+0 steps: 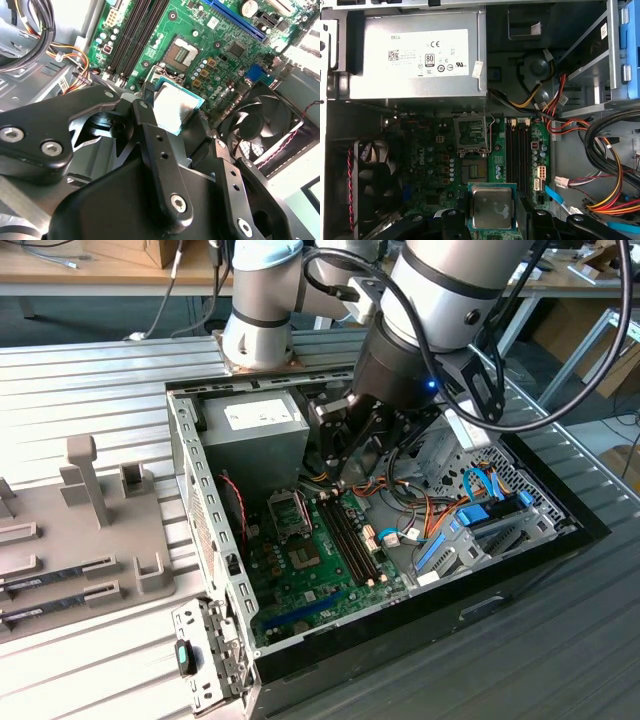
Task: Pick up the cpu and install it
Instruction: 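Place the cpu into insertion slot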
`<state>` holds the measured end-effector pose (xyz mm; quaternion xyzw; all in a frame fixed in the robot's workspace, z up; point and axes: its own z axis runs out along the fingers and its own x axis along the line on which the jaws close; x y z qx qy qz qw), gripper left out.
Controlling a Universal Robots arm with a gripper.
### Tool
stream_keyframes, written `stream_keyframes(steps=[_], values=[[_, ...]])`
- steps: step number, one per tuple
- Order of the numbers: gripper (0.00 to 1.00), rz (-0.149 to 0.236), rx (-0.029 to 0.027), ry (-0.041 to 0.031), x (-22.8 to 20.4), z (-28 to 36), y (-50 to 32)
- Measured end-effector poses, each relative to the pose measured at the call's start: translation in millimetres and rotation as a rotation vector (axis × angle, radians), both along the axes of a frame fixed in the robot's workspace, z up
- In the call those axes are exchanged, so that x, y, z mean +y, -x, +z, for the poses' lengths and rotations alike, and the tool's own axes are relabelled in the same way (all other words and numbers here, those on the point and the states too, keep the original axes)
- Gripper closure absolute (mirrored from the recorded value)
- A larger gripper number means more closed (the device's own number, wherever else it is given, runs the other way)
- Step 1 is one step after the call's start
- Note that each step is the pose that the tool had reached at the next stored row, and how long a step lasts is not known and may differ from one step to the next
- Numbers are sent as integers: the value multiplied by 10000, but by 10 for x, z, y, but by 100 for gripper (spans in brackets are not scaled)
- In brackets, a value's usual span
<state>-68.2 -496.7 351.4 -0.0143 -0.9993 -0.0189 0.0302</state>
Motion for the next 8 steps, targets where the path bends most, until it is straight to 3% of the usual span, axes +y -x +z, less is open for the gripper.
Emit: stream_keyframes(steps=[8], values=[[53, 0, 0, 0, -6, -30, 0]])
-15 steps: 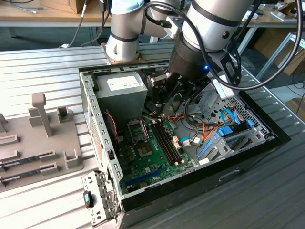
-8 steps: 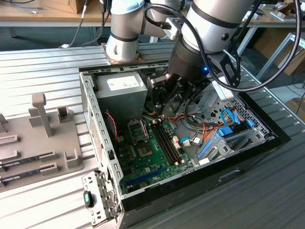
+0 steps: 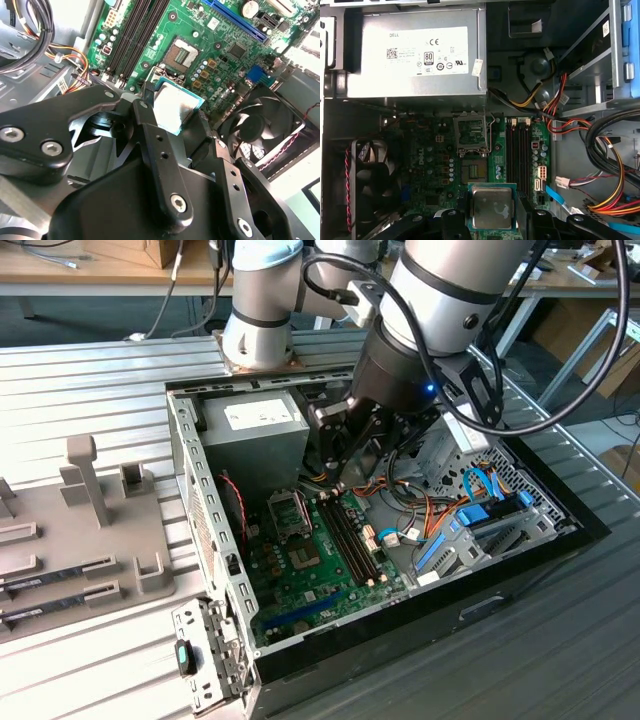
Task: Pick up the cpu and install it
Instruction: 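Place the cpu into insertion slot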
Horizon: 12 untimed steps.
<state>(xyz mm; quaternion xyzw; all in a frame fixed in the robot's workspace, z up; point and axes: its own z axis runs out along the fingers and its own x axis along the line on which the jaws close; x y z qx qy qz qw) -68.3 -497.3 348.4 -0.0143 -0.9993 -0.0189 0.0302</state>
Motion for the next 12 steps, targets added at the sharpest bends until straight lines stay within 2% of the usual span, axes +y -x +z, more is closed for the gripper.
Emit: stream_keyframes(steps=[12], values=[[53, 0, 0, -1, -13, -49, 0]])
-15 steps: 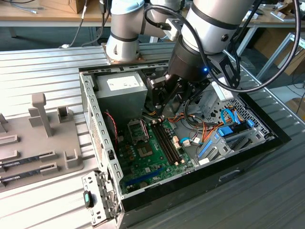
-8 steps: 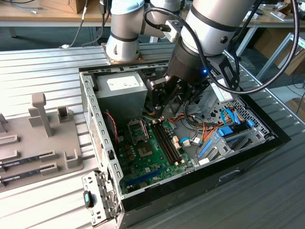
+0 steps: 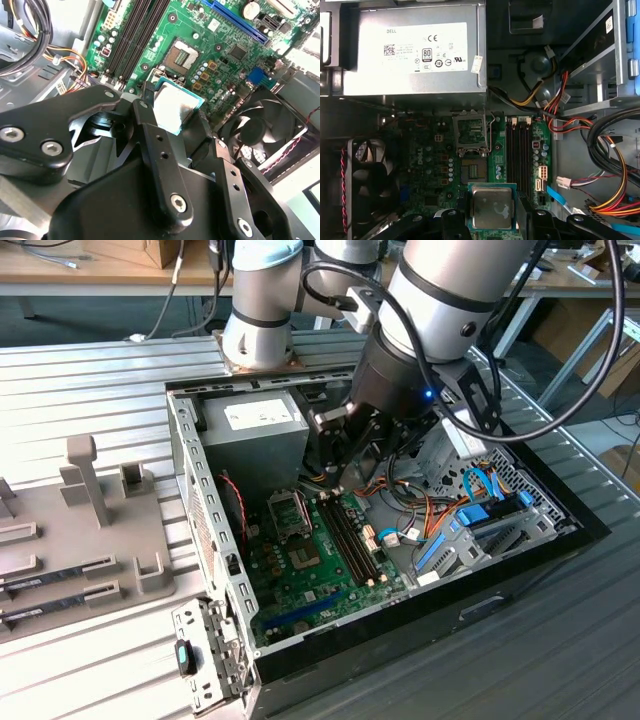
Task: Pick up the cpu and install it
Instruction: 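Place the cpu into insertion slot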
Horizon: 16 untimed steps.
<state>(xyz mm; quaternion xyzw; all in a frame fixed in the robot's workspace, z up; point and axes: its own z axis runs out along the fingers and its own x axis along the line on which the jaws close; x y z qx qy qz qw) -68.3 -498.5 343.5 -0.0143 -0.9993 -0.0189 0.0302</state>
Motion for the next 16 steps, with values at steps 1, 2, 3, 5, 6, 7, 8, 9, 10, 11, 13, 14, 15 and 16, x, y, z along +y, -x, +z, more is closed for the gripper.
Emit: stream_keyframes(steps=[1, 2, 3, 5, 6, 7, 8, 9, 10, 11, 13, 14, 15, 16], values=[[53, -1, 0, 1, -1, -5, 0], [53, 0, 0, 0, -2, -10, 0], [53, 0, 0, 0, -4, -16, 0], [53, -1, 0, 1, -6, -21, 0], [53, 0, 0, 0, -8, -27, 0], [53, 0, 0, 1, -9, -30, 0], [53, 0, 0, 1, -9, -32, 0], [53, 0, 0, 1, -11, -37, 0], [53, -1, 0, 0, -12, -41, 0], [53, 0, 0, 0, -13, -43, 0], [53, 0, 0, 1, -15, -49, 0], [53, 0, 0, 0, -15, -52, 0], [53, -1, 0, 0, -16, -56, 0], [53, 0, 0, -1, -16, -65, 0]])
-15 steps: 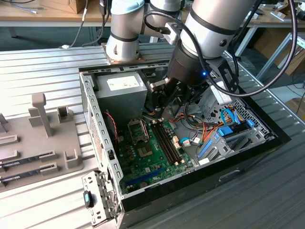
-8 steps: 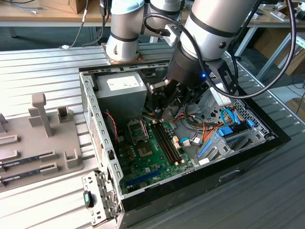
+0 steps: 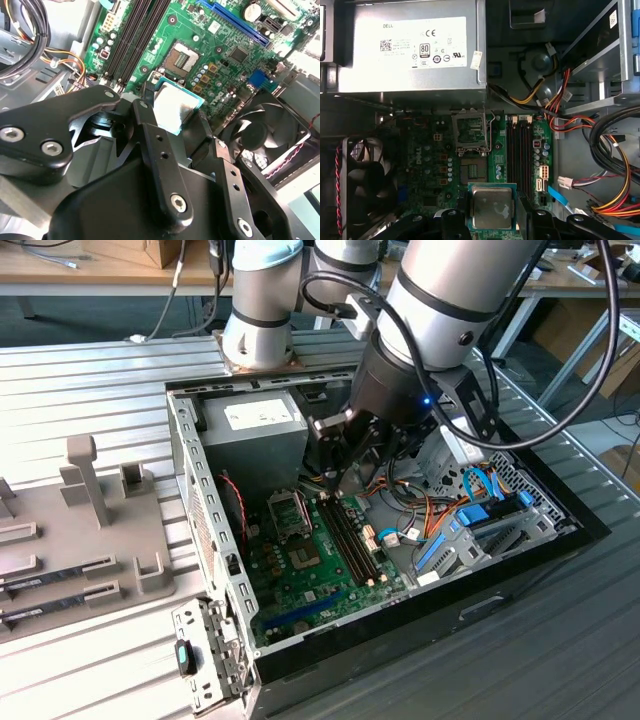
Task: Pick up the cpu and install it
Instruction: 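Place the cpu into insertion slot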
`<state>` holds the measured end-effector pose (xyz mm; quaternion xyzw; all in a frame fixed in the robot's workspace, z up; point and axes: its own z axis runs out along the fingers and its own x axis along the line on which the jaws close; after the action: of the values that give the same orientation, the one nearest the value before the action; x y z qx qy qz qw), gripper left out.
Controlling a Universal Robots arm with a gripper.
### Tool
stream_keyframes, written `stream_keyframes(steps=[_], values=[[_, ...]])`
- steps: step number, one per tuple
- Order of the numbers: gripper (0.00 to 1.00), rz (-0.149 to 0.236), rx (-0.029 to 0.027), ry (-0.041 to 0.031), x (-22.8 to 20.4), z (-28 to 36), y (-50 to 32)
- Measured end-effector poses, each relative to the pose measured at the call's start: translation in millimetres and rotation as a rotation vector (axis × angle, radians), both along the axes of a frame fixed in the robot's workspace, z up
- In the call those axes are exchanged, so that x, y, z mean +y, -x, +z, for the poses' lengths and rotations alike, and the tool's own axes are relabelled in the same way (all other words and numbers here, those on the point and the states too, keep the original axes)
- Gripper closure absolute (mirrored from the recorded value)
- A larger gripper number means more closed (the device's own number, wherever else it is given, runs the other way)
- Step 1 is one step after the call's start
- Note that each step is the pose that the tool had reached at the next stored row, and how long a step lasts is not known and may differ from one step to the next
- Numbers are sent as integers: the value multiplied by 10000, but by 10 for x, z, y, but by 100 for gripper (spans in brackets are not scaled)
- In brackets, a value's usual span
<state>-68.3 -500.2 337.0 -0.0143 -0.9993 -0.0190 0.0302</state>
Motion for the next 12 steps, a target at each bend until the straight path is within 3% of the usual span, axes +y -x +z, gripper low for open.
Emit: stream_keyframes(steps=[12], values=[[53, 0, 0, 1, -2, -56, 0]])
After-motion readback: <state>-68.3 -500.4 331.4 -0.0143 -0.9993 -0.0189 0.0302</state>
